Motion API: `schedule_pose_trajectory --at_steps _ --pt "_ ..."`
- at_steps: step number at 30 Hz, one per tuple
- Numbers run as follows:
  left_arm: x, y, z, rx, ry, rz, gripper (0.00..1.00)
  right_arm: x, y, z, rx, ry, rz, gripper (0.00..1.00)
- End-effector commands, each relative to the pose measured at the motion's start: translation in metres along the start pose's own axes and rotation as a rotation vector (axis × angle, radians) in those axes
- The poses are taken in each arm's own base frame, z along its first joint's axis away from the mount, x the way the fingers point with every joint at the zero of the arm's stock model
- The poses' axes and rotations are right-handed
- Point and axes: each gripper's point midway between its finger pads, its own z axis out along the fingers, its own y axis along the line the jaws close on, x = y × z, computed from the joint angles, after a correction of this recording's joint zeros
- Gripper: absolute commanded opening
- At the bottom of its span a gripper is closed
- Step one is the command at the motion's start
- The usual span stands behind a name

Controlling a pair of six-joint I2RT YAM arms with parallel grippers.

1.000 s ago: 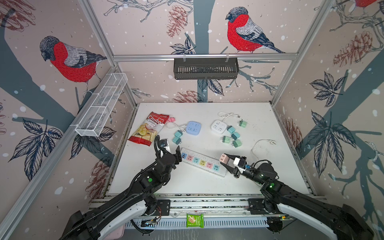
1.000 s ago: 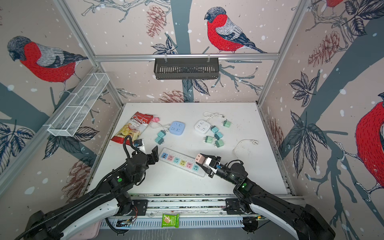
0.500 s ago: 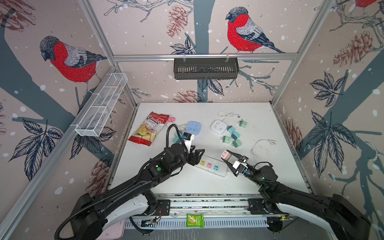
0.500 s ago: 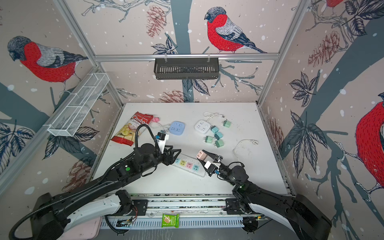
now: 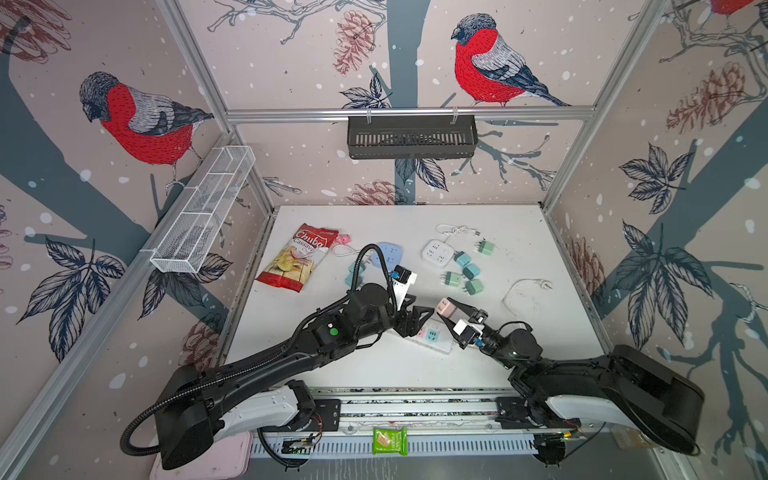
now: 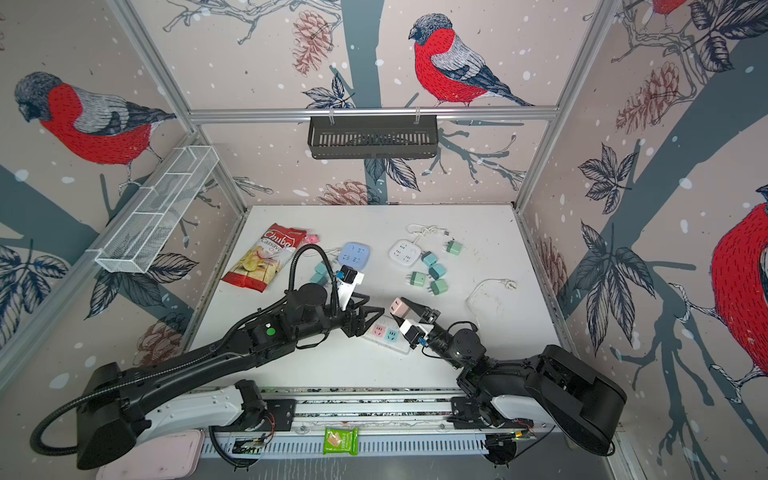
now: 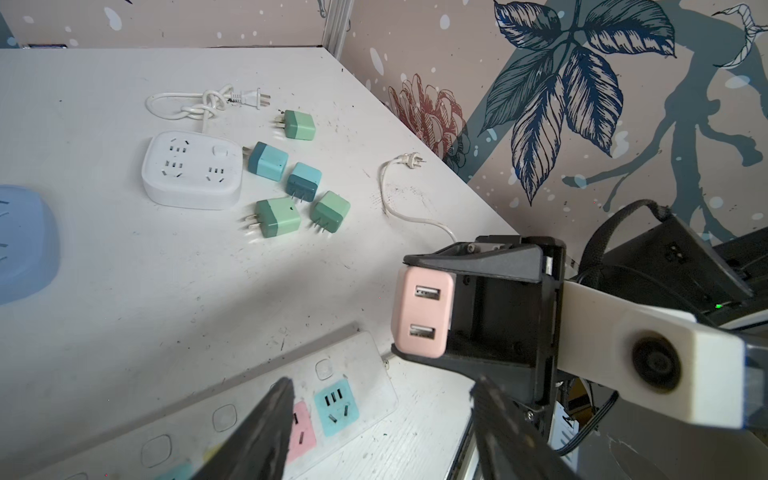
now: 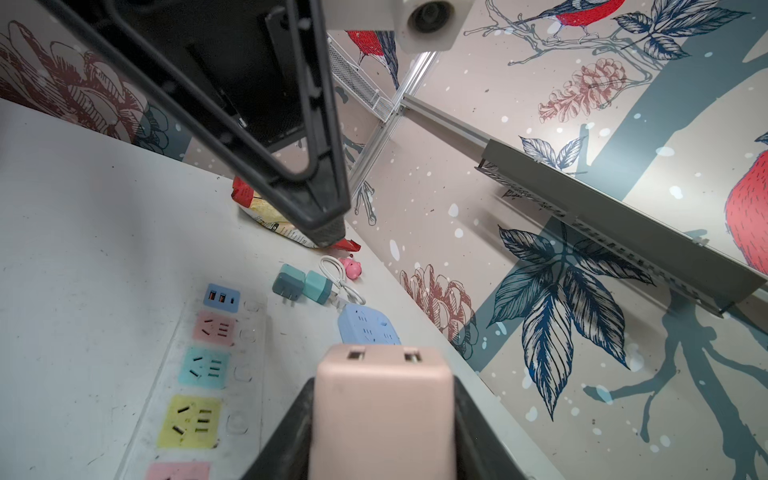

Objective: Insert the plug
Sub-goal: 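Grasp the pink adapter with the left gripper while the right gripper holds it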

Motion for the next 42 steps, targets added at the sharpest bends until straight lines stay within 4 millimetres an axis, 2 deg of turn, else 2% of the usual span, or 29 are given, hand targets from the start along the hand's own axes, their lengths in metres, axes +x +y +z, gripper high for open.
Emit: schedule_pose_trajectory --at_steps 1,4,8,15,25,32,42 --pt "-0.009 -0.004 0.005 0.012 -0.018 0.019 0.67 0.025 0.018 -0.033 -0.029 0.068 -0.006 0.02" --pt "-0.003 0.003 0.014 -0.024 0.01 0.014 0.66 0.027 0.021 -0.032 -0.041 0.076 -0.003 0.03" --pt "-0.002 -0.005 0.022 -0.011 0.032 0.028 0.64 0.032 0.024 -0.026 -0.06 0.103 0.002 0.03" --pt "-0.01 -0.015 0.026 0.019 0.009 0.043 0.65 0.031 0.024 -0.027 -0.056 0.1 -0.004 0.02" --pt "0.001 -0.008 0.048 -0.049 0.074 0.061 0.59 0.03 0.025 -0.029 -0.057 0.094 -0.004 0.03" --pt "0.004 -0.011 0.057 -0.043 0.102 0.075 0.51 0.029 0.025 -0.03 -0.058 0.09 -0.003 0.02" --pt "0.011 -0.012 0.066 -0.045 0.141 0.084 0.46 0.029 0.024 -0.029 -0.055 0.09 -0.003 0.03"
